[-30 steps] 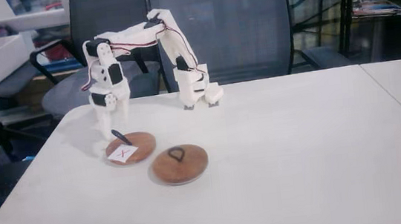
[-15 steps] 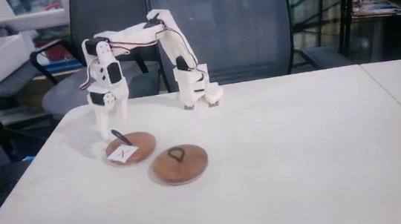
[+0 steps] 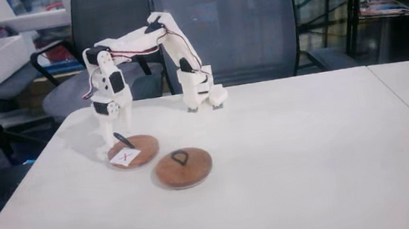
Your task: Pick the lid with the red cross and place it on the side.
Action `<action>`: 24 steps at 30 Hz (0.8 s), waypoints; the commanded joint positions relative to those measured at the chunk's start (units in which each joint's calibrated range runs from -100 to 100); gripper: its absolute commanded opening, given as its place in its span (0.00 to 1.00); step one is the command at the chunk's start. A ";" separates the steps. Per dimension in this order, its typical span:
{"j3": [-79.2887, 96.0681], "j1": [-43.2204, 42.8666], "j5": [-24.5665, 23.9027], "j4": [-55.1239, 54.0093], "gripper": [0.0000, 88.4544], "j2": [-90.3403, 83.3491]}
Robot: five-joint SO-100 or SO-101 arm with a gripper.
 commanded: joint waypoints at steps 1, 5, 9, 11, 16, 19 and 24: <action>-1.65 -0.21 -0.05 0.59 0.23 -0.34; -1.65 -0.13 -0.05 0.59 0.20 -0.34; -1.65 -0.13 -0.05 0.59 0.19 -0.34; -1.65 -0.13 -0.05 0.59 0.19 -0.34; -1.65 -0.13 -0.10 0.50 0.20 -0.25; -1.65 -0.13 -0.10 0.50 0.19 -0.25; -1.65 -0.13 -0.10 0.16 0.19 -0.25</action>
